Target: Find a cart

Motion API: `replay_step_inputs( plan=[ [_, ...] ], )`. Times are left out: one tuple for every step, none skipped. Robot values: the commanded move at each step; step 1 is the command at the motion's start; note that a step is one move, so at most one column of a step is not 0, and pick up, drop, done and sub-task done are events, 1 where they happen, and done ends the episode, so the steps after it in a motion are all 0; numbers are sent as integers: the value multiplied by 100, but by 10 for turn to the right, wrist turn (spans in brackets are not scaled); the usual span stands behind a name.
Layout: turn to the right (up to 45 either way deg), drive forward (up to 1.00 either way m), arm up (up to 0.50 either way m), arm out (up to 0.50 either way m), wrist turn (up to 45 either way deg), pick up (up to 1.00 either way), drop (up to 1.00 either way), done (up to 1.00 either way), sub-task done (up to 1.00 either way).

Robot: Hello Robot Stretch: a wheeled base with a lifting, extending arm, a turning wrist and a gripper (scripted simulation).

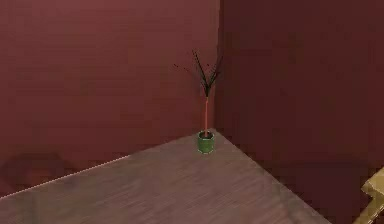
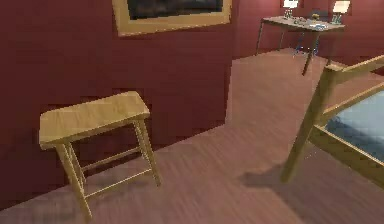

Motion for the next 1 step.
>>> replay_step_inputs(
  plan=[
    [450,0,0,0,0,0,0,0,0]
  ],
)
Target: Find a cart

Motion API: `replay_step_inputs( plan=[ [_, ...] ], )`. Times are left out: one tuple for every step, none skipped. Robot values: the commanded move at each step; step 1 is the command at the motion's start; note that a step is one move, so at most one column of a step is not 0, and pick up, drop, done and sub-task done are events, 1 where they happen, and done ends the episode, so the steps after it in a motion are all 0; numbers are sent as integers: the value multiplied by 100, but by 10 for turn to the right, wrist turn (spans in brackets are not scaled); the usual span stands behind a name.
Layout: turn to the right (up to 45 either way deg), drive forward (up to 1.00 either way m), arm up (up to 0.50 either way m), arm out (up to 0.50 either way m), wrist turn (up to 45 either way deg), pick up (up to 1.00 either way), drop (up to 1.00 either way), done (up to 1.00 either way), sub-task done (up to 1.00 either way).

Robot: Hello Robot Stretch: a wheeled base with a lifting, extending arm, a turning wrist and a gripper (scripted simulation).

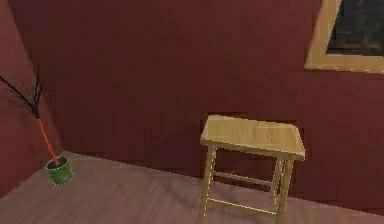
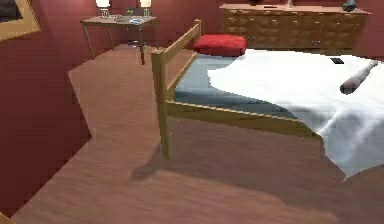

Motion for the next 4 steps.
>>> replay_step_inputs(
  plan=[
    [450,0,0,0,0,0,0,0,0],
    [150,0,0,0,0,0,0,0,0],
    [0,100,0,0,0,0,0,0,0],
    [120,0,0,0,0,0,0,0,0]
  ],
)
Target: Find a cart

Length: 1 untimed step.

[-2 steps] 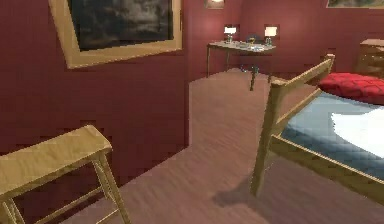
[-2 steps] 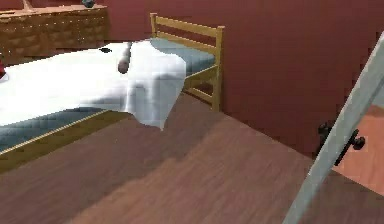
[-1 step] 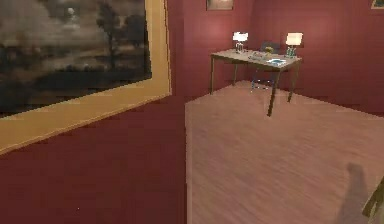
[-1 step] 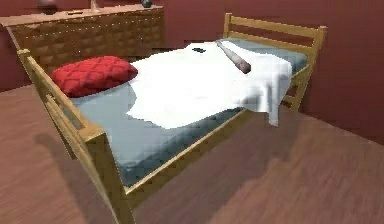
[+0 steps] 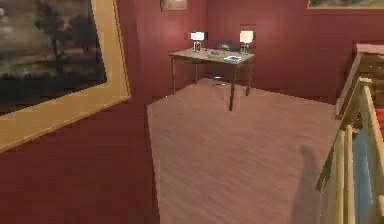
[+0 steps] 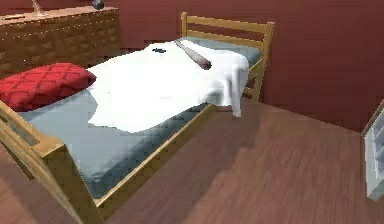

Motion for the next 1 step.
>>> replay_step_inputs(
  plan=[
    [0,5,0,0,0,0,0,0,0]
  ],
)
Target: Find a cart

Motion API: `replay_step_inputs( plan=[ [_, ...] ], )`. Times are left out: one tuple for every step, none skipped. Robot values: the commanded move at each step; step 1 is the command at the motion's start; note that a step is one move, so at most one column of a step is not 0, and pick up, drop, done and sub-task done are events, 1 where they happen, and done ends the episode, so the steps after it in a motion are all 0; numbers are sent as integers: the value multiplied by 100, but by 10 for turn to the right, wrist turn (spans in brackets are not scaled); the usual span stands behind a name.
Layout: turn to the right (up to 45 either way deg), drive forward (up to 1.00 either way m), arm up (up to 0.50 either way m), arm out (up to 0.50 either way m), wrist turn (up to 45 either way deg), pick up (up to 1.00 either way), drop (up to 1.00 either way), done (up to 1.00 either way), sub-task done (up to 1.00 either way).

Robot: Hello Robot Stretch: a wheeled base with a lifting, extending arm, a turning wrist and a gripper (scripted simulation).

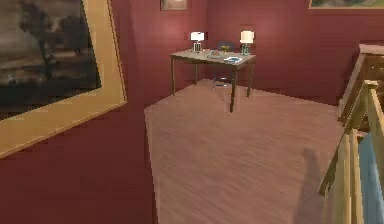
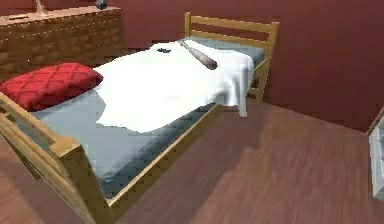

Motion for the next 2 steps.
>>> replay_step_inputs(
  plan=[
    [-270,0,0,0,0,0,0,0,0],
    [0,30,0,0,0,0,0,0,0]
  ],
)
